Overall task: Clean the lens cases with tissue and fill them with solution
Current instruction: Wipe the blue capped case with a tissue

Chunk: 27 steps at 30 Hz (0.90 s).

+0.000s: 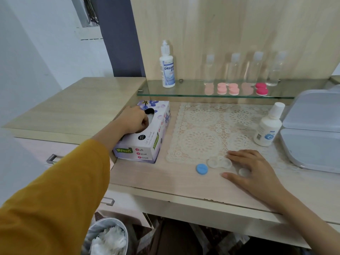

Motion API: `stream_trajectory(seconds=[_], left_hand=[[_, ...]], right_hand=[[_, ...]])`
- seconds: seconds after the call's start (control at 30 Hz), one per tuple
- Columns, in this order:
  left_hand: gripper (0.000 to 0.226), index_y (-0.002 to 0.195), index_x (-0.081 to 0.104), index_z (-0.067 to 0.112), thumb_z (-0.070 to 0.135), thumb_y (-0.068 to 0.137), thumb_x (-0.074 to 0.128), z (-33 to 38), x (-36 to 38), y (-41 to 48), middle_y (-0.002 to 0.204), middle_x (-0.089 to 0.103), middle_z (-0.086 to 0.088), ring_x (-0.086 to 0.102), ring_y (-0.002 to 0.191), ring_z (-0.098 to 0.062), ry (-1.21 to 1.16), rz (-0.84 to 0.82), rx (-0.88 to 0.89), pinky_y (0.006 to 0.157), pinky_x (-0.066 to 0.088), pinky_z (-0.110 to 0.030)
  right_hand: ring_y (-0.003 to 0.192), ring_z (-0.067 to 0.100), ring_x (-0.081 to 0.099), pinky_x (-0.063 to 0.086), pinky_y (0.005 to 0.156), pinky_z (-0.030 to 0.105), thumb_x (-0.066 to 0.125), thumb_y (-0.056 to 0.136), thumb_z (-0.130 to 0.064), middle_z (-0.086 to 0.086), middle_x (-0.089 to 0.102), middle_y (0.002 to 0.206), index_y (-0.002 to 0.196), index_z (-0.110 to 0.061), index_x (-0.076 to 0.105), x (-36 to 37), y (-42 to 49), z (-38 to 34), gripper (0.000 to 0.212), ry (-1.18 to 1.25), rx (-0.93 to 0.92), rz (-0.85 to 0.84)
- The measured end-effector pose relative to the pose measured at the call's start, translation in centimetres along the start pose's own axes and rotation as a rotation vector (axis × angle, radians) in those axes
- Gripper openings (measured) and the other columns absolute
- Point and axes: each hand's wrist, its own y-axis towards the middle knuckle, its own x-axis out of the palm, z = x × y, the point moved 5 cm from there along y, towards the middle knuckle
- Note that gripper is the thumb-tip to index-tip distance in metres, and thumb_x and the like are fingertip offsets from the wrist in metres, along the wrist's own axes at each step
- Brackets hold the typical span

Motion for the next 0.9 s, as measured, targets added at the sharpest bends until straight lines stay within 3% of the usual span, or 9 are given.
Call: stream_trajectory(seconds=[0.23,0.3,0.4,0.47,0.6,0.77,0.9], left_hand=[[0.02,0.08,0.072,0.014,0.012,0.08,0.052,-0.34,-0.62,-0.3,0.082,0.066,-0.008,0.055,0.084,-0.027,-0.107,0.062,0.008,0.071,0.046,-0.037],[0.019,0.085,0.072,0.015,0.011,0.08,0.054,-0.41,-0.81,-0.4,0.086,0.065,-0.007,0.056,0.09,-0.026,-0.122,0.049,0.009,0.071,0.043,-0.034],[0.031,0.112,0.065,0.021,0.016,0.081,0.058,-0.19,-0.57,-0.34,0.105,0.062,-0.007,0.053,0.101,-0.025,-0.059,-0.014,0.029,0.077,0.042,-0.031],[0.034,0.116,0.062,0.024,0.016,0.083,0.055,0.05,-0.51,-0.2,0.108,0.062,-0.006,0.053,0.099,-0.023,-0.022,-0.018,0.029,0.076,0.043,-0.031],[0.028,0.094,0.069,0.023,0.01,0.082,0.048,0.36,-0.58,-0.14,0.098,0.064,-0.004,0.051,0.083,-0.019,0.018,-0.003,0.004,0.07,0.041,-0.03],[0.021,0.077,0.059,0.028,0.013,0.084,0.046,0.38,-0.19,0.0,0.079,0.051,0.003,0.047,0.094,-0.019,0.059,-0.039,0.044,0.074,0.036,-0.03],[0.018,0.075,0.055,0.026,0.016,0.086,0.045,0.22,0.06,0.14,0.083,0.054,0.0,0.049,0.095,-0.021,0.023,-0.017,0.046,0.075,0.034,-0.03]], right_hand=[[0.111,0.009,0.045,0.031,0.094,0.025,0.048,0.057,-0.074,-0.023,0.054,0.113,0.111,-0.024,0.067,-0.01,0.0,-0.01,0.075,-0.002,-0.004,0.009],[0.111,0.008,0.044,0.031,0.095,0.025,0.048,0.057,-0.074,-0.025,0.053,0.112,0.111,-0.024,0.067,-0.02,0.03,-0.08,0.076,0.004,-0.001,0.009],[0.113,0.01,0.045,0.033,0.096,0.027,0.048,0.057,-0.074,-0.024,0.054,0.113,0.11,-0.024,0.067,0.02,0.02,-0.03,0.076,0.014,0.0,0.014],[0.114,0.01,0.044,0.033,0.097,0.027,0.048,0.057,-0.074,-0.024,0.054,0.113,0.111,-0.024,0.067,0.07,0.0,0.07,0.076,0.011,0.003,0.012],[0.114,0.01,0.044,0.034,0.099,0.029,0.048,0.057,-0.074,-0.024,0.053,0.113,0.111,-0.024,0.067,0.11,0.0,0.16,0.076,0.004,0.003,0.008],[0.113,0.009,0.044,0.034,0.097,0.029,0.049,0.058,-0.074,-0.026,0.052,0.113,0.111,-0.025,0.067,0.05,-0.02,0.17,0.074,0.005,0.001,0.014],[0.112,0.005,0.042,0.032,0.097,0.026,0.049,0.058,-0.074,-0.027,0.051,0.113,0.111,-0.026,0.066,0.11,-0.01,0.26,0.074,0.004,0.005,0.009]])
